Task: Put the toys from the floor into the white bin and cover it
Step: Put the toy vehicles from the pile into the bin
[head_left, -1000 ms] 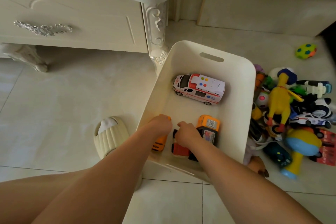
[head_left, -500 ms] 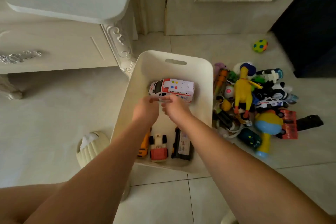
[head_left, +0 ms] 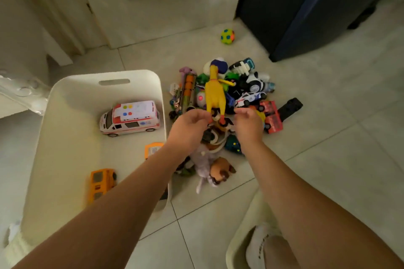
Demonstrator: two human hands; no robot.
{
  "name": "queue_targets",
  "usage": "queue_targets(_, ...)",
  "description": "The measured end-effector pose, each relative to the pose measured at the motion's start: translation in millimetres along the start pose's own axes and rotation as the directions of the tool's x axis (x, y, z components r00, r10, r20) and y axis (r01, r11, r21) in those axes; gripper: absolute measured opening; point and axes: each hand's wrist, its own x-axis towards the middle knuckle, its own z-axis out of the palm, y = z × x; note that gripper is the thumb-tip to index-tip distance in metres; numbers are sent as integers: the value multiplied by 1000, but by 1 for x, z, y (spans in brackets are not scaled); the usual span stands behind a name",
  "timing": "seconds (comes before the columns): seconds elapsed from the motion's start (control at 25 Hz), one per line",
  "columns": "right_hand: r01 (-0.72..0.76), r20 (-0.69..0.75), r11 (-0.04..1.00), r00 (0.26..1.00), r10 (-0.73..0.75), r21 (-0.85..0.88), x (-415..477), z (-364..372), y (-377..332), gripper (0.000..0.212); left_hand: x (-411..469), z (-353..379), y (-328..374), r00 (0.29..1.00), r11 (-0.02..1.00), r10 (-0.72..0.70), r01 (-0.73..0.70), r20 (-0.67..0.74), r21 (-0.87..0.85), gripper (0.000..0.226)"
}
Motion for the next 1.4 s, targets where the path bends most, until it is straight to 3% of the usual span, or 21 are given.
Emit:
queue_targets(0.2, -81, -251, 993, 966, 58, -83, 75, -68, 56, 38, 42, 64, -31, 982, 953, -102, 51, 158, 299, 25)
queue_targets(0.36, -90, -232, 948, 972, 17, -304, 137, -88, 62, 57, 78, 107, -28, 969, 955, -113, 45, 221, 292, 26)
queue_targets(0.52, -166, -209, 881, 975, 78, -442, 193, -85, 66, 73, 97, 123, -39, 957, 959, -158, 90, 243, 269, 21)
queue_targets(0.6, -203, -184, 859, 974, 130, -470, 215, -85, 68, 69, 100, 125, -50, 958, 955, -162, 91, 239, 282, 24)
queue_targets(0.68, -205, -194, 877, 972, 131, -434, 226, -88, 76, 48, 101, 125, -56, 953, 954, -165, 89, 254, 287, 25)
queue_targets(0.76, -144, -312, 927, 950, 31, -346, 220, -94, 82, 28, 101, 125, -56, 954, 958, -170, 102, 246, 268, 23)
queue_targets(0.84, 109, -424, 938, 871, -249, -328, 202, -103, 78, 30, 100, 124, -51, 960, 969, -189, 149, 205, 197, 20)
queue_targets(0.92, 348, -372, 893, 819, -437, -284, 175, -108, 56, 41, 101, 124, -37, 953, 971, -239, 229, 187, 74, 15)
queue_targets(0.96, 401, -302, 900, 848, -435, -171, 162, -106, 45, 44, 99, 123, -28, 941, 961, -267, 275, 207, -12, 14)
queue_targets(1.04, 321, -77, 935, 947, -313, 150, 128, -90, 22, 42, 93, 123, -6, 896, 881, -321, 401, 306, -250, 23)
queue_targets(1.12, 260, 173, 945, 940, -295, 199, 99, -62, 11, 33, 88, 120, 6, 861, 782, -306, 471, 406, -409, 34)
queue_targets(1.2, 391, 238, 913, 881, -408, 118, 85, -41, 12, 35, 84, 114, 6, 863, 764, -289, 468, 414, -444, 42)
queue_targets(1.28, 478, 13, 869, 877, -480, -131, 109, -42, 26, 41, 79, 104, 3, 892, 829, -288, 414, 348, -376, 45)
queue_targets(1.32, 396, -92, 863, 892, -442, -313, 127, -49, 35, 47, 76, 99, 2, 905, 858, -282, 387, 318, -337, 43)
queue_targets(1.4, 36, -129, 873, 985, -113, -486, 156, -65, 67, 74, 67, 89, 3, 919, 872, -271, 361, 286, -330, 35)
